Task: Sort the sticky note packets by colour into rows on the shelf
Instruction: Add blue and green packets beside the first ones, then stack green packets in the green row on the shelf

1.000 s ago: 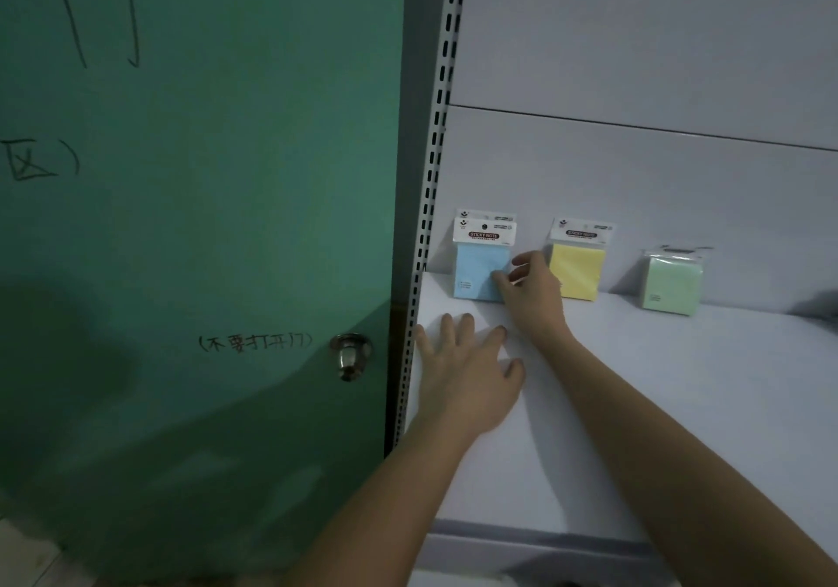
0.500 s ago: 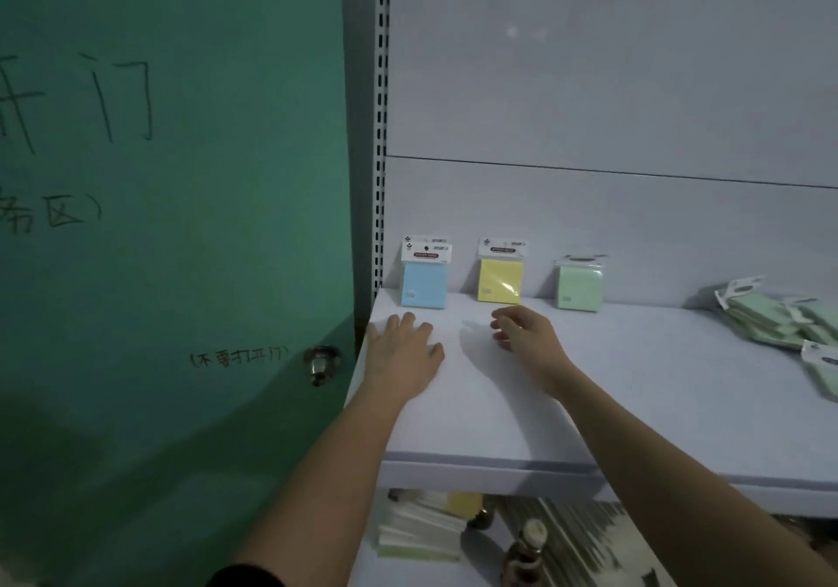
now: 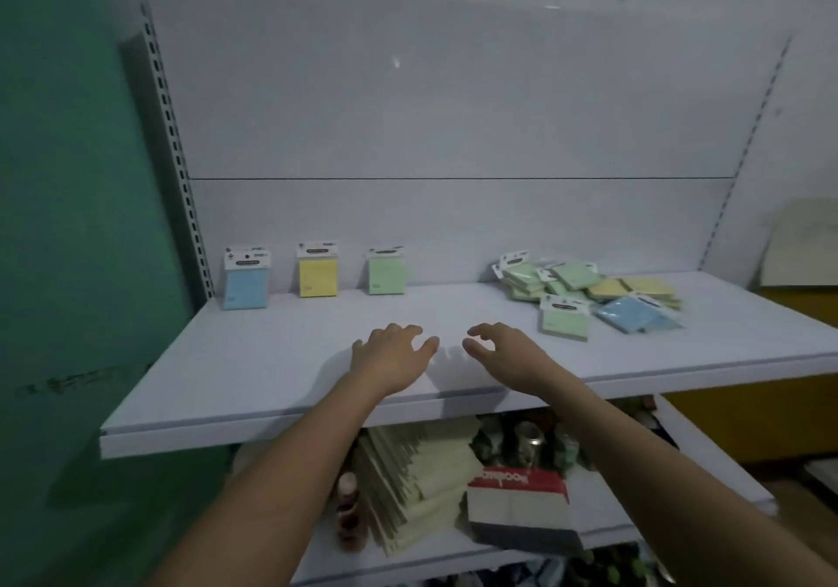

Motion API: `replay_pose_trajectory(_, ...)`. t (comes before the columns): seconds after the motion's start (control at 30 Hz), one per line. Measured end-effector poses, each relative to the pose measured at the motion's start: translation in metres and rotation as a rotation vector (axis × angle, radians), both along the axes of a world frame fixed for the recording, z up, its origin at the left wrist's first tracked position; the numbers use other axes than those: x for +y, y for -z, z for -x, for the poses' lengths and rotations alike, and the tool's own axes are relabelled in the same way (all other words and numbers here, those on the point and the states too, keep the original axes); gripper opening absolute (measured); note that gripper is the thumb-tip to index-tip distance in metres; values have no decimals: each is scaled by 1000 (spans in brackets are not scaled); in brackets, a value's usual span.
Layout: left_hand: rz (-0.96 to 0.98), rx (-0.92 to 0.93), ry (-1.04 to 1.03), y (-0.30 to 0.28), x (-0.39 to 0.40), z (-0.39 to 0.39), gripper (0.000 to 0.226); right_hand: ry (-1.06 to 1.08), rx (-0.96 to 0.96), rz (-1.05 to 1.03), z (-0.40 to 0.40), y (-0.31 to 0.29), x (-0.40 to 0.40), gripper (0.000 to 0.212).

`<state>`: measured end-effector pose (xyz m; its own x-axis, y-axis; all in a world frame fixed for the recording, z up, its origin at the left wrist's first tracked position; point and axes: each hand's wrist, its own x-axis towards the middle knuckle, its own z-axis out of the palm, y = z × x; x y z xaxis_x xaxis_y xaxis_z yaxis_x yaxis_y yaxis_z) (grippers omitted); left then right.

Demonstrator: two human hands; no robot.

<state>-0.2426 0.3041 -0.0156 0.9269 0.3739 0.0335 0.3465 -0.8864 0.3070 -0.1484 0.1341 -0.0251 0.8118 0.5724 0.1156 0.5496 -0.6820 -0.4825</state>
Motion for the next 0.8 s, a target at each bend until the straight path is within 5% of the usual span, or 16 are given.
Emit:
replay_pose_trajectory(0.33,198,-74,155,-13,-101,-78,53,180,45,-109,-66,8,-126,49)
replay_pose_trajectory(0.8,444,-209,-36,0,-78,-266,34,383,-2,-259,-228,-14,-118,35)
